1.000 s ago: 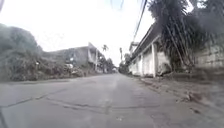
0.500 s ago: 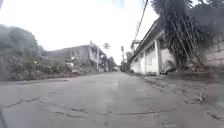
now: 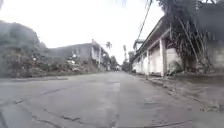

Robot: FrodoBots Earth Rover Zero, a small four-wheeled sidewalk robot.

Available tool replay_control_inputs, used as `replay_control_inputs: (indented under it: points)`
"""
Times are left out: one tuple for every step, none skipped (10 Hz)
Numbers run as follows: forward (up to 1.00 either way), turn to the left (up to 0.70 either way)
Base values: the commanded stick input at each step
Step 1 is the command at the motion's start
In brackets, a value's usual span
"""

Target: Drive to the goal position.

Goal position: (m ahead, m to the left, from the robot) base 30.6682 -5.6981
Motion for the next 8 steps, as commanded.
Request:
replay_control_inputs:
  points:
    - [0.7,-0.07]
    - [0.7,-0.02]
    - [0.7,0.0]
    - [0.7,0.0]
    - [0.7,0.0]
    - [0.7,0.0]
    - [0.7,0.0]
    - [0.7,0.0]
